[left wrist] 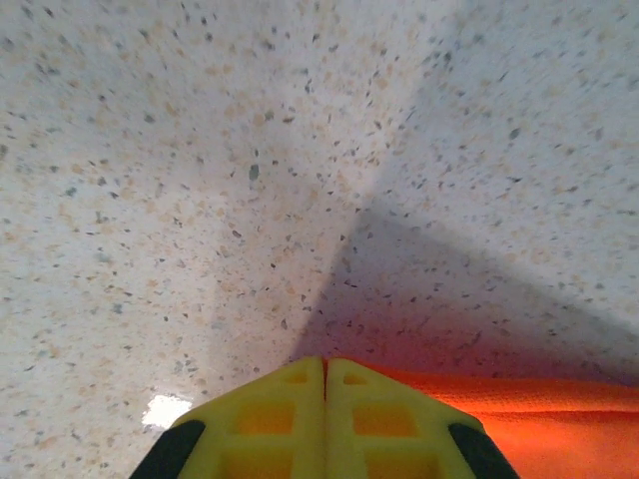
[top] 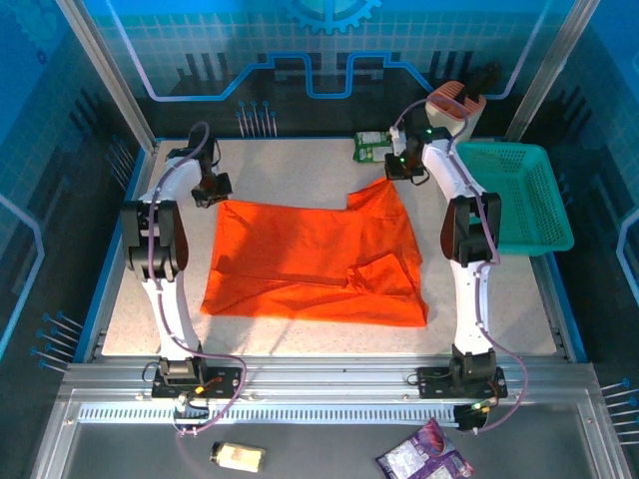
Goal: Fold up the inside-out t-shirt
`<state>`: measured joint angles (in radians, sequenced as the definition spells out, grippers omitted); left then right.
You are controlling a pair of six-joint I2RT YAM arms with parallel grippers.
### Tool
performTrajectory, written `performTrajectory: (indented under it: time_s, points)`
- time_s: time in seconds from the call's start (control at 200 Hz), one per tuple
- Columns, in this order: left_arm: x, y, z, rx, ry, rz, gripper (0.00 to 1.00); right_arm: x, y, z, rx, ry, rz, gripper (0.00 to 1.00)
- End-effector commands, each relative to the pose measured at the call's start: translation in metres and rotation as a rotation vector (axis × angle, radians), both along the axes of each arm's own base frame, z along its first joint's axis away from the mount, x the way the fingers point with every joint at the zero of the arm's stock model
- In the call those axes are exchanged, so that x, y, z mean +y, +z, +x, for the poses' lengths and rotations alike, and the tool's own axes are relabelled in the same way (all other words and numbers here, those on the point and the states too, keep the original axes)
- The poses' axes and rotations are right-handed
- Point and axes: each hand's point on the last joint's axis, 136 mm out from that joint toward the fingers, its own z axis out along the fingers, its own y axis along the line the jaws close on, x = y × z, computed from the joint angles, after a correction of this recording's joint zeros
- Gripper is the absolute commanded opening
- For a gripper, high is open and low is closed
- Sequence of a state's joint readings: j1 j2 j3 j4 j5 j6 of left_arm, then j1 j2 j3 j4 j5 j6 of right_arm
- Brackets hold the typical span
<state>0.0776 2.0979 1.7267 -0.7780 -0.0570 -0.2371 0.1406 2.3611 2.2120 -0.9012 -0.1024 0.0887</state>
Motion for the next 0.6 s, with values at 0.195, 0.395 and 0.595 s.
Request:
performTrajectory:
  time_s: [0.195, 0.395, 0.595]
  points:
    - [0.007, 0.030, -0.028, -0.090, 0.071, -0.022, 0.00, -0.019, 0.038, -0.054, 0.018, -0.020, -0.049, 0.05]
    - [0.014, 0.030, -0.058, -0.111, 0.125, -0.065, 0.00, -0.020, 0.043, -0.093, 0.049, -0.037, -0.045, 0.05]
    - [0.016, 0.026, -0.087, -0.116, 0.160, -0.117, 0.00, -0.017, 0.042, -0.138, 0.096, -0.014, -0.073, 0.05]
